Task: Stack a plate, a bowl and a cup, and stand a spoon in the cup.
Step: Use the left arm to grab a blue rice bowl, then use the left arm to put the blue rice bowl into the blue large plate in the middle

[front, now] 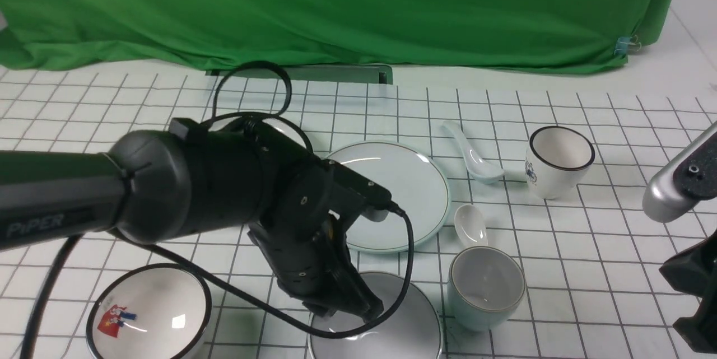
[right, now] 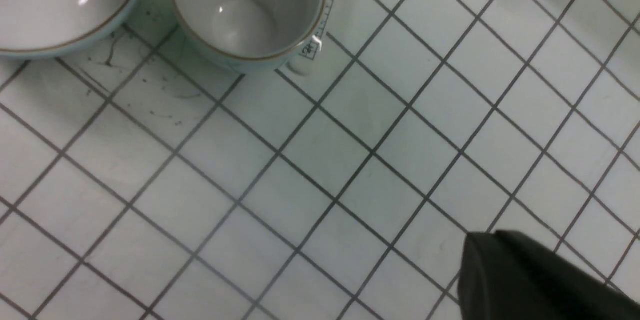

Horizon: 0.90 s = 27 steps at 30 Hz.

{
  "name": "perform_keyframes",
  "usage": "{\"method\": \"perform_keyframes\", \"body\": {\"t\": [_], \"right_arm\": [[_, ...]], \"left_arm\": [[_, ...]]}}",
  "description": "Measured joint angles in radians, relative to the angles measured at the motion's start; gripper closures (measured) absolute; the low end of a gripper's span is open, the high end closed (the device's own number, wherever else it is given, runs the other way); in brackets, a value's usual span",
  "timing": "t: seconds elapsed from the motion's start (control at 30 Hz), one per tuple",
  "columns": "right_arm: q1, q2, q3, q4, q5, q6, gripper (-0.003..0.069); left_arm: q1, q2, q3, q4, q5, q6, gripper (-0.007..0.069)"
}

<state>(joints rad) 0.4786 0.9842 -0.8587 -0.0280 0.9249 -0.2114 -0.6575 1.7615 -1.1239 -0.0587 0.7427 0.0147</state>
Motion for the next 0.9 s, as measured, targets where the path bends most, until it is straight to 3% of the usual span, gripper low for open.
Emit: {"method": "perform_keyframes", "body": {"t": [0.23,0.4,0.57,0.9], "right_arm": [[0.000,0.000,0.000,0.000,-0.002,0.003,0.0629],[0.000,0.000,0.000,0.000,-0.009,0.003,0.0629],[0.000,0.000,0.000,0.000,-0.041,0.013,0.0629],[0.000,0.003,0.000,0.002,-0.109,0.055,0.0629]], "left_arm": [[0.019,-0.039,-0.182,0.003,0.152,0.078,0.0636],[0.116,-0.011,-0.385,-0.104,0.219,0.166,0.0636],[0.219,0.115,-0.539,-0.144,0.223,0.193,0.0636],[0.291,0.331,-0.671,-0.170,0.207,0.195,0.0631]]}}
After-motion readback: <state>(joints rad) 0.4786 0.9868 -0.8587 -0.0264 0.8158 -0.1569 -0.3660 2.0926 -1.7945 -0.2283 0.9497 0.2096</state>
